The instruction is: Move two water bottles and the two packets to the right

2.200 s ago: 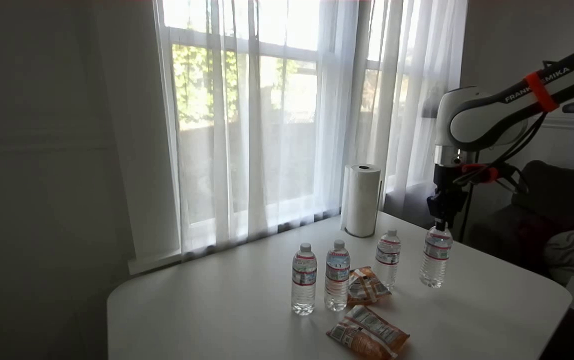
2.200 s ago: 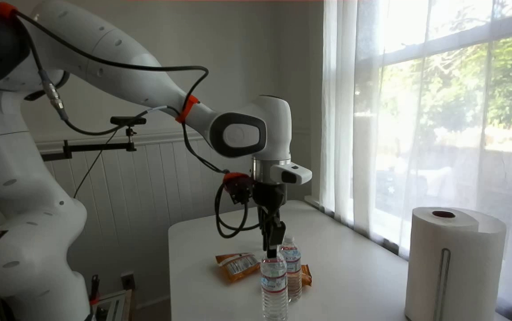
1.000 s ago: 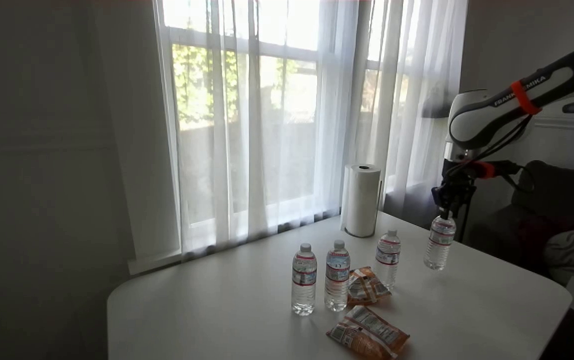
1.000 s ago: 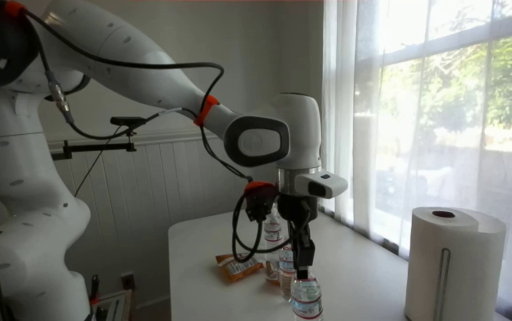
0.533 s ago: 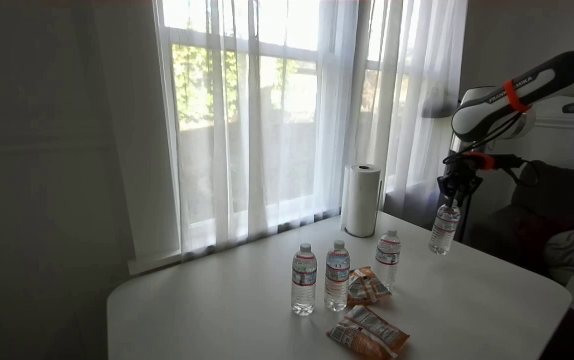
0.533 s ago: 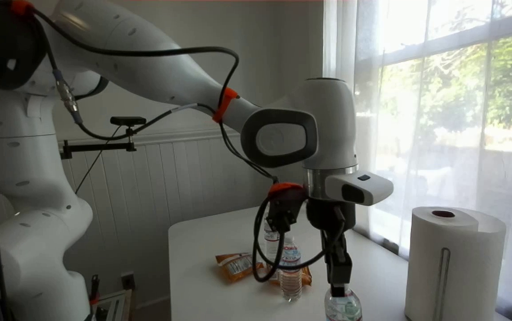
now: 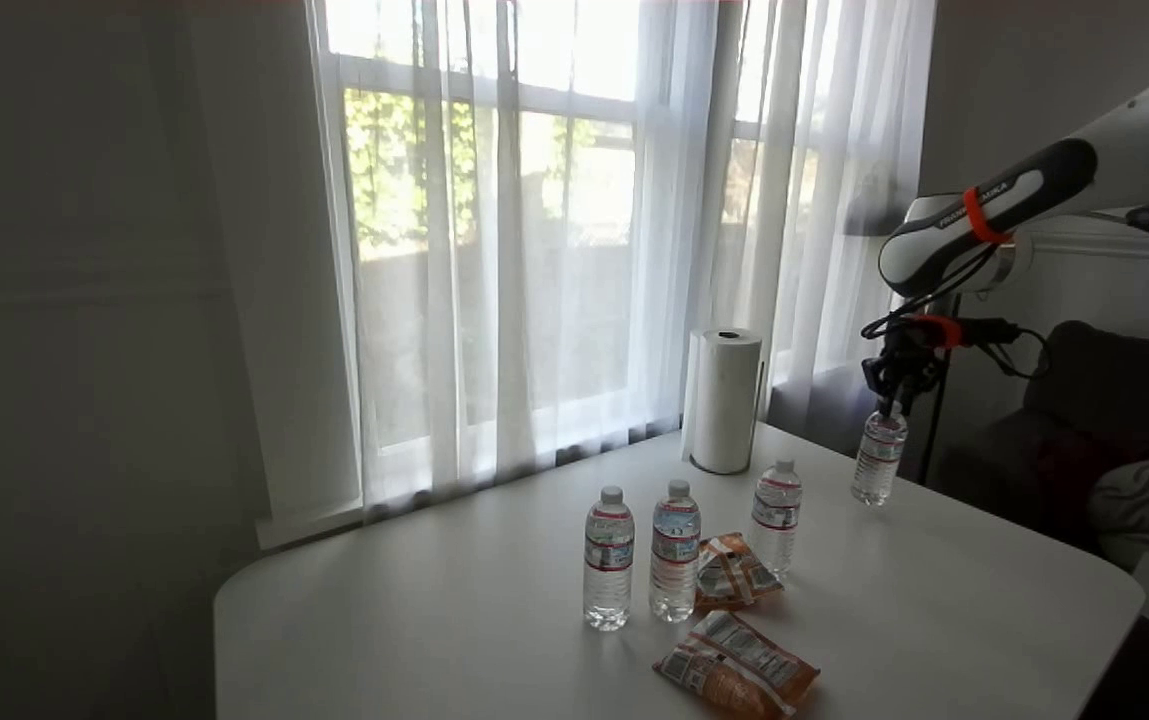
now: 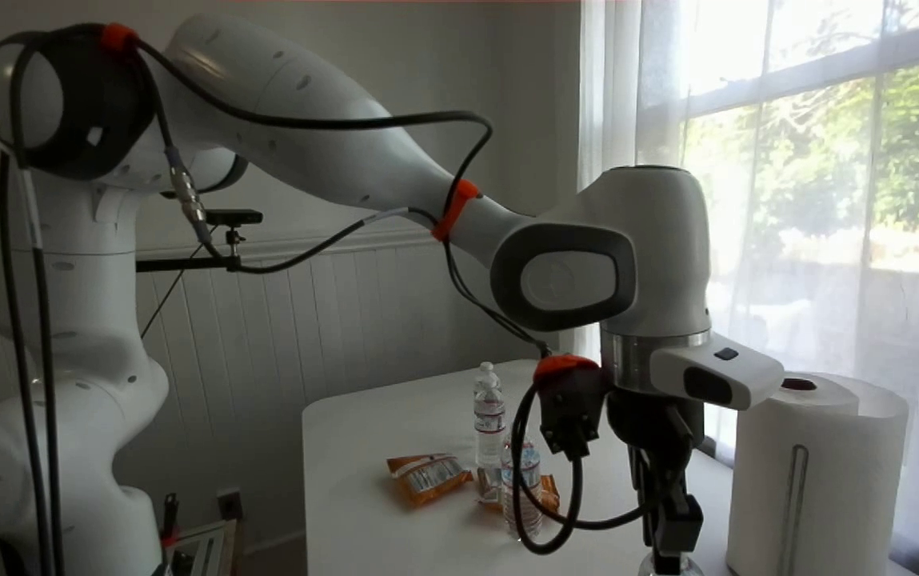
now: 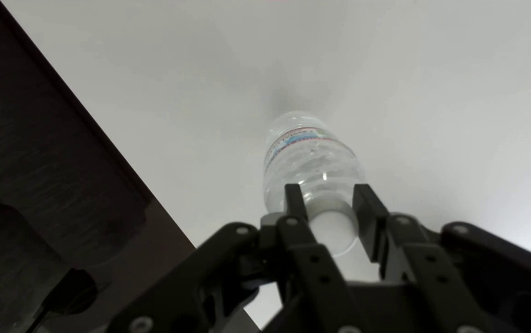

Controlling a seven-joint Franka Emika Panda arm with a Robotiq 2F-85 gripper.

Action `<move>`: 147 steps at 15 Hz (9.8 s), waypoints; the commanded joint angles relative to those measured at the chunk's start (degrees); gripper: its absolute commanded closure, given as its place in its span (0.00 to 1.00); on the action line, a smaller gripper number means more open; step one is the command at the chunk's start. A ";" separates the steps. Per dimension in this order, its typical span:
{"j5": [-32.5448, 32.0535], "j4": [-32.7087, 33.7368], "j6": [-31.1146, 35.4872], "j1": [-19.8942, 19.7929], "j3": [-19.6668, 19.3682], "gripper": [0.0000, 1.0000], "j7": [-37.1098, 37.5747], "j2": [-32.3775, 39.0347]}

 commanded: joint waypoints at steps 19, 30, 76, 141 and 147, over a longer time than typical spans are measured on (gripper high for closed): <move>3.71 10.53 0.12 -3.99 0.34 0.16 -2.48 7.13; 4.31 -1.28 -2.49 1.53 4.13 0.00 -2.71 -6.66; -5.36 -22.46 9.34 24.23 23.69 0.00 1.59 -0.33; -13.71 -14.57 6.17 5.57 5.30 1.00 -11.90 -4.06; -7.23 -8.75 12.15 3.04 5.60 1.00 -17.59 4.19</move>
